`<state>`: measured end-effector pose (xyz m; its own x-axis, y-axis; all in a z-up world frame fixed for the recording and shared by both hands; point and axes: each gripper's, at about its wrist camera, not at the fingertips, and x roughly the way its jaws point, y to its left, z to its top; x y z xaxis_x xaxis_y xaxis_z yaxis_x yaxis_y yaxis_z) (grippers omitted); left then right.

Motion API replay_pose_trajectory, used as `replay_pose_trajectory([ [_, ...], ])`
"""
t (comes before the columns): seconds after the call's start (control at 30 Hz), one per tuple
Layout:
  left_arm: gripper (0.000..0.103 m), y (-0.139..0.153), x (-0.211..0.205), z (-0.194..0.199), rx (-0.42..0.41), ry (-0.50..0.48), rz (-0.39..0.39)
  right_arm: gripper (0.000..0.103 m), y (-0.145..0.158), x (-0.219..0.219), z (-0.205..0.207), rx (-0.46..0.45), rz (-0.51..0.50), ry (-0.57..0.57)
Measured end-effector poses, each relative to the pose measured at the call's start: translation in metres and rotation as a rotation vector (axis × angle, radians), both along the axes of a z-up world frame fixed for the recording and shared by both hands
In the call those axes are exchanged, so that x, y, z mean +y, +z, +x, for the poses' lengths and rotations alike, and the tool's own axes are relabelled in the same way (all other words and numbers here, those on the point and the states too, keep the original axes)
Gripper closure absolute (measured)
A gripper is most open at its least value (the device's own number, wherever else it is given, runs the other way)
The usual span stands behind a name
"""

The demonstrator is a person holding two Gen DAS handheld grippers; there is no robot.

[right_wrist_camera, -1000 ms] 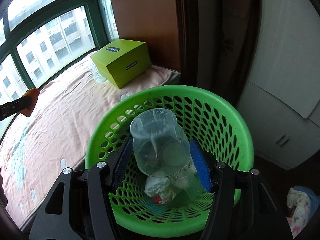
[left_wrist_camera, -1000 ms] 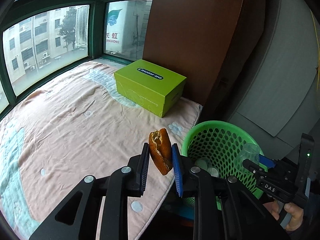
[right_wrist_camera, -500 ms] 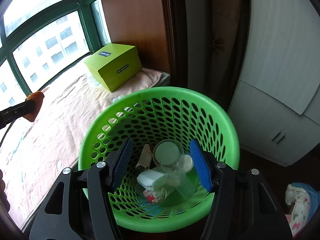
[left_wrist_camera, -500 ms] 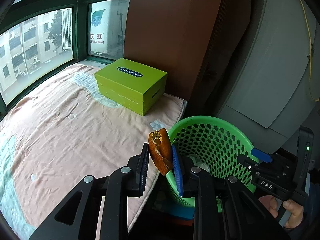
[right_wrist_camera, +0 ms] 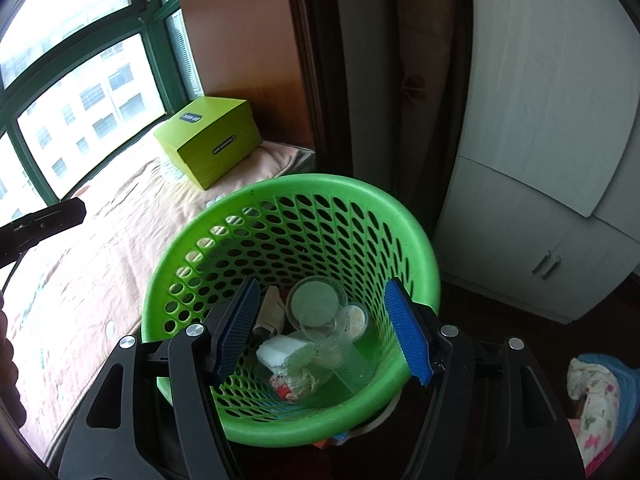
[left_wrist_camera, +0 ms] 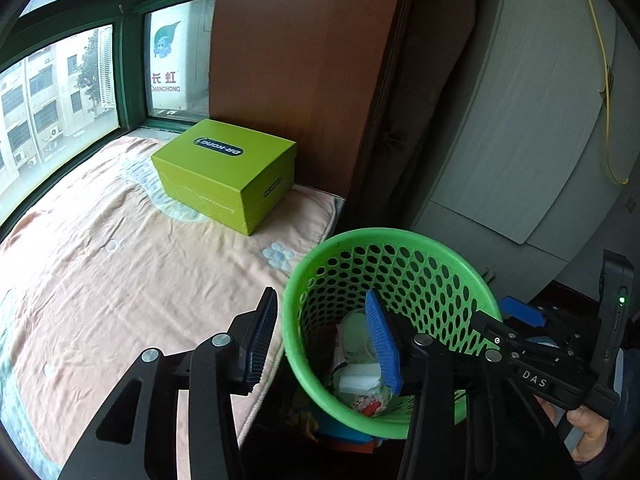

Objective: Collect trash

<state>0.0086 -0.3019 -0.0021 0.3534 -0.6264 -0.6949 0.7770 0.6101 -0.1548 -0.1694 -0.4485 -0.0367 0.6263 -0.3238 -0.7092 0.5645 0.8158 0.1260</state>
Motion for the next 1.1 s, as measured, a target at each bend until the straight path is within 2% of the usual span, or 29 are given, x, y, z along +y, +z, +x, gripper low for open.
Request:
replay_pose_trajectory([
  [0.1,0.057,-0.001,-0.007,-0.001,0.011,-0.012,-0.001,0.038,0.001,-0.002,-0.005,-0.003,-0.001,-0.008],
  [0.27,0.050,-0.003,-0.011,-0.004,-0.010,-0.016,0.014,0.037,0.003,-0.004,-0.007,-0.014,0.000,-0.009],
  [0.33,0.036,-0.004,-0.011,-0.004,-0.011,-0.014,0.019,0.037,0.002,-0.003,-0.006,-0.013,0.002,-0.007],
  [0.37,0.033,-0.004,-0.009,-0.004,-0.015,-0.006,0.018,0.037,0.002,-0.003,-0.005,-0.014,0.004,-0.004],
  [0.5,0.022,-0.003,-0.004,-0.005,-0.032,0.005,0.003,0.036,0.003,0.000,-0.004,-0.016,0.005,0.008],
  [0.73,0.009,-0.002,0.006,-0.001,-0.031,0.041,-0.001,0.032,0.006,0.006,0.002,-0.025,-0.005,0.024],
  [1.1,0.007,0.001,0.027,0.004,-0.083,0.102,0.027,0.016,0.012,0.016,0.011,-0.041,-0.004,0.060],
])
